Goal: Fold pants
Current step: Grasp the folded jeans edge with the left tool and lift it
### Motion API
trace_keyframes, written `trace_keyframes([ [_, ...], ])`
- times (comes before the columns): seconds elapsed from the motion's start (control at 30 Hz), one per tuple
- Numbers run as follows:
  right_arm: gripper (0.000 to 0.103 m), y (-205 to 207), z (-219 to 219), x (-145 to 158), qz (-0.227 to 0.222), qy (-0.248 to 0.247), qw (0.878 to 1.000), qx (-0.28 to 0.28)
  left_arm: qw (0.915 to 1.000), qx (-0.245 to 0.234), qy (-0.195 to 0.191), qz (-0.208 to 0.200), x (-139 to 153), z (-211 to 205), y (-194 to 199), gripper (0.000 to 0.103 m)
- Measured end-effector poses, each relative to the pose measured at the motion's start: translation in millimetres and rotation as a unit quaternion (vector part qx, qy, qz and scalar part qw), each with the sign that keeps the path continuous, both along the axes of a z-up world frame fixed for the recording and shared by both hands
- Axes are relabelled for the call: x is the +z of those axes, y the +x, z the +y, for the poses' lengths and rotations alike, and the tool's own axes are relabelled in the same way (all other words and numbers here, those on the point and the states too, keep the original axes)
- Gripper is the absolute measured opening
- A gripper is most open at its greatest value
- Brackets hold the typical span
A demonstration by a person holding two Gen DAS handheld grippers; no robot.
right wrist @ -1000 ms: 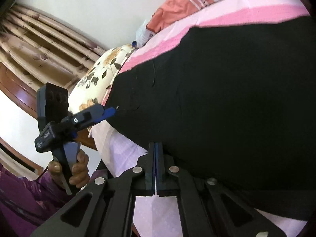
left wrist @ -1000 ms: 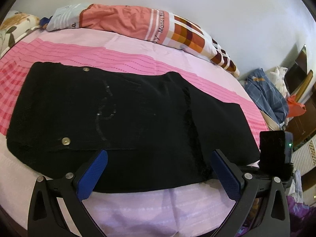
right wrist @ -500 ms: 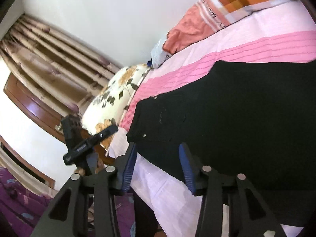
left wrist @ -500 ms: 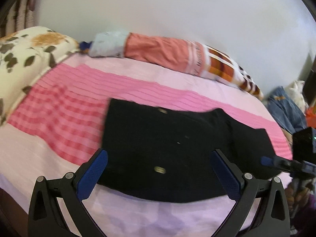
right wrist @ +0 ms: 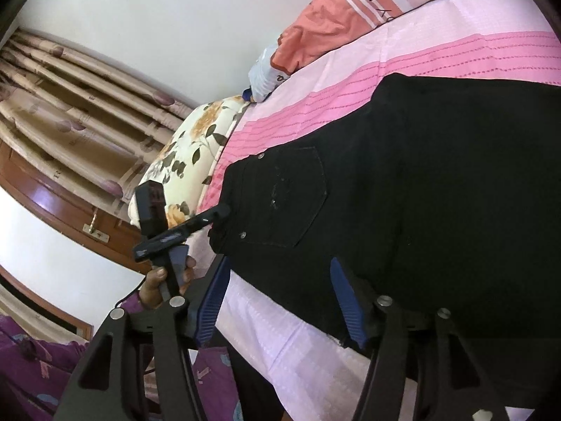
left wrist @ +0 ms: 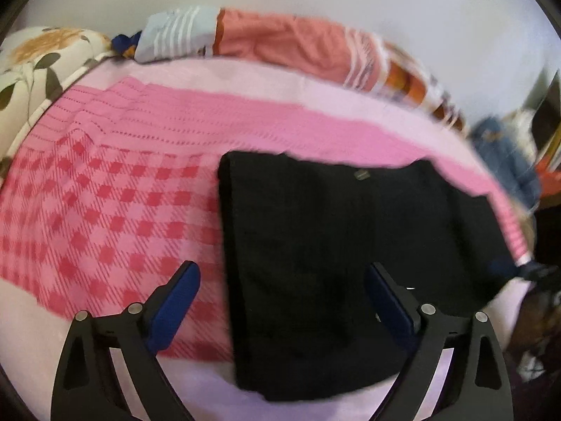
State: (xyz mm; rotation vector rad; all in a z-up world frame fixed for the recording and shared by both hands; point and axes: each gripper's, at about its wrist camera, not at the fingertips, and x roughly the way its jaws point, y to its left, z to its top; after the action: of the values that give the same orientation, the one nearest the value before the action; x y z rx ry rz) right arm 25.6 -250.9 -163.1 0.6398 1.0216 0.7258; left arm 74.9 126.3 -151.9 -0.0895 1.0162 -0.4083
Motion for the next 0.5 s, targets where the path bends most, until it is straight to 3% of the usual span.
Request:
trace_keyframes([
  [0.1, 0.058, 3, -2, -2, 0.01, 0.002, 1.0, -0.009, 0.9998, -0.004, -0.012, 0.016, -11, 2, 10, 0.087],
  [0.37, 0.066, 8, -7, -12, 0.036, 0.016, 0.998, -0.039, 0.9991, -0.022, 0.037, 0.006, -13, -24, 11, 0.08],
  [0.43, 0.067, 10, -7, -15, 0.044, 0.022, 0.998, -0.046, 0.9982, -0.038, 0.047, -0.004, -11, -32, 10, 0.068],
  [0.5, 0.068, 10, -5, -17, 0.048, 0.024, 0.997, -0.049, 0.9971, -0.042, 0.058, -0.025, -5, -37, 5, 0.05],
])
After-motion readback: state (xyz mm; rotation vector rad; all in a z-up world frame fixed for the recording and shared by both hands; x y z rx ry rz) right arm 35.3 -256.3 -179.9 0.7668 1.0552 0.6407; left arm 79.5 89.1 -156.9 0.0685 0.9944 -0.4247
